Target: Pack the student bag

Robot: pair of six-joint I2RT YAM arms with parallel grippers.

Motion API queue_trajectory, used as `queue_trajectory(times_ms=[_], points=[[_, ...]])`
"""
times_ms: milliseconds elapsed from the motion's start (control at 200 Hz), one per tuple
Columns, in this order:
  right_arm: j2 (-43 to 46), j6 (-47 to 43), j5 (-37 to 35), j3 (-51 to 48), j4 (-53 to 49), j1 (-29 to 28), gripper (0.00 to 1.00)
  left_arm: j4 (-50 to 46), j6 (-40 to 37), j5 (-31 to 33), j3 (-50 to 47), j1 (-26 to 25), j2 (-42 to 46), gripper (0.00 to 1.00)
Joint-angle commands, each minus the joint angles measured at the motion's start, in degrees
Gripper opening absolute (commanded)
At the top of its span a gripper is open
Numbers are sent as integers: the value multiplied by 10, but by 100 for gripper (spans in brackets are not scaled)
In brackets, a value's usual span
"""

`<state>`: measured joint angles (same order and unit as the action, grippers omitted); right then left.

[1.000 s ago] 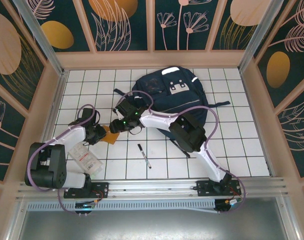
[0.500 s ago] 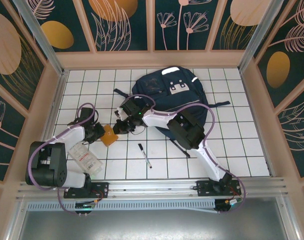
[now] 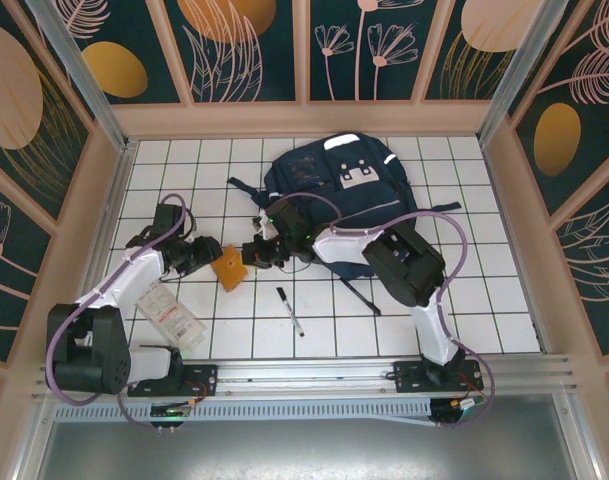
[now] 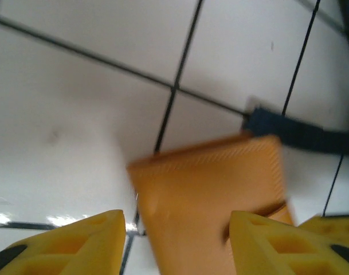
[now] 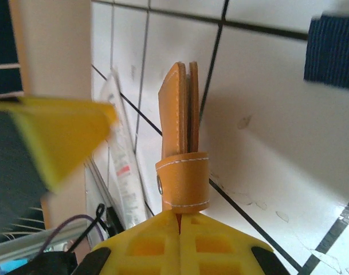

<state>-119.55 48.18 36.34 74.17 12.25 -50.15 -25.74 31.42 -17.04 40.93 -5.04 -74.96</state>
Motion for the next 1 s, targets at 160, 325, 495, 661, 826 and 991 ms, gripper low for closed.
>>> queue_trajectory(times_ms=[160,325,495,661,826,991], points=[[11,36,-9,-15,69,4,0,114,24,-145,-63,0,-34,54],[12,52,-2,-29,92,5,0,190,44,-192,-83,-1,-46,53],[14,63,-14,-36,70,5,0,183,49,-160,-83,0,-30,56],[7,19,-71,-13,-51,6,1,206,66,-160,-102,17,-31,55],[1,-1,-70,-15,-73,5,16,234,55,-192,-101,21,-78,38],[-1,-25,-56,-2,-88,5,24,230,37,-174,-104,20,-120,28]])
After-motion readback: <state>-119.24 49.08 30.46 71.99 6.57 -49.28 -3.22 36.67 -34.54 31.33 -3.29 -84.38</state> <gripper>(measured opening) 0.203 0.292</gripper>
